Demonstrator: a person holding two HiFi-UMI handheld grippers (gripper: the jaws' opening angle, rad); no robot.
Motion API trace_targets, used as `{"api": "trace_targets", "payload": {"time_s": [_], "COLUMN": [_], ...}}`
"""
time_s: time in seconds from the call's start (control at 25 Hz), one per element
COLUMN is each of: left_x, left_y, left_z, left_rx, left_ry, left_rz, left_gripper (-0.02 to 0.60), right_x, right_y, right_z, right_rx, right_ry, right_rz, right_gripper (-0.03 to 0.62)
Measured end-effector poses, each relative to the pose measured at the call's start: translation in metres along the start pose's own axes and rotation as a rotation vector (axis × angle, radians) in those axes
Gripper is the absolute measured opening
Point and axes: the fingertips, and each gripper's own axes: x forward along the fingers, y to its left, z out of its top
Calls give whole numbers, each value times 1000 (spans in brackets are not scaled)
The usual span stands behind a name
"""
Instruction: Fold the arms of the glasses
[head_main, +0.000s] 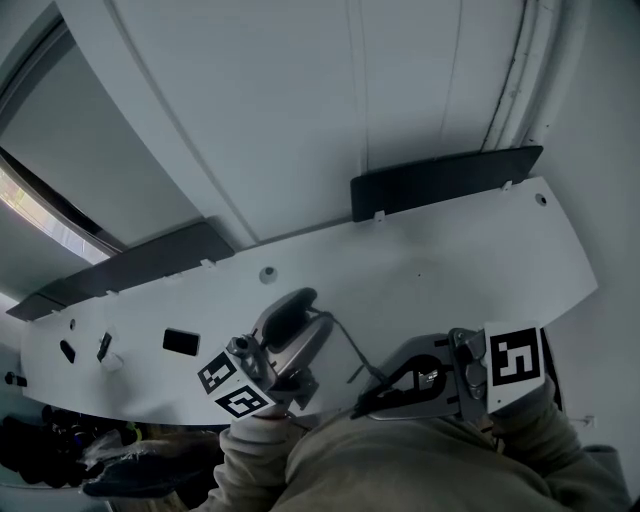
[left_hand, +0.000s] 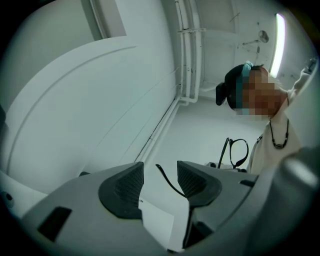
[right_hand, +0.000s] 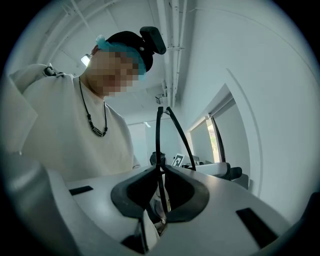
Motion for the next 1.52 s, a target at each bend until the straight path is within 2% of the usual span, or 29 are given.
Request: {"api": "trace_targets", "payload": {"time_s": [0.08, 0.2, 0.24, 0.28, 0.32, 0.36, 0.6, 0.92, 1.52], "left_x": [2, 3, 2, 0, -2, -3, -8, -8, -5], "left_y": [-5, -14, -18, -21, -23, -24, -30, -37, -61], "left_z": [3, 3, 4, 7, 10, 13, 27, 33, 31], "left_rx": [-13, 11, 13, 11, 10, 11, 15, 70, 148], "left_ry": [-1, 27, 31, 28, 22, 17, 9, 38, 108], "left_rz": [-37, -73, -94, -118, -134, -143, -185, -191, -268], "left_gripper": [212, 198, 163, 96, 54, 41, 21, 18, 18], "right_x": [1, 4, 5, 6, 6, 7, 8, 12, 11], "right_y": [2, 8, 9, 11, 12, 12, 11, 11, 11], "right_z": [1, 4, 5, 5, 5, 5, 4, 3, -9], "right_rx": [3, -2, -2, -3, -5, -6, -11, 2, 57], "right_ry": [-4, -11, -11, -10, -8, -7, 10, 17, 66], "right_rz": [14, 34, 41, 47, 52, 53, 58, 64, 55], "right_gripper": [58, 58, 58, 58, 58, 58, 58, 58, 58]}}
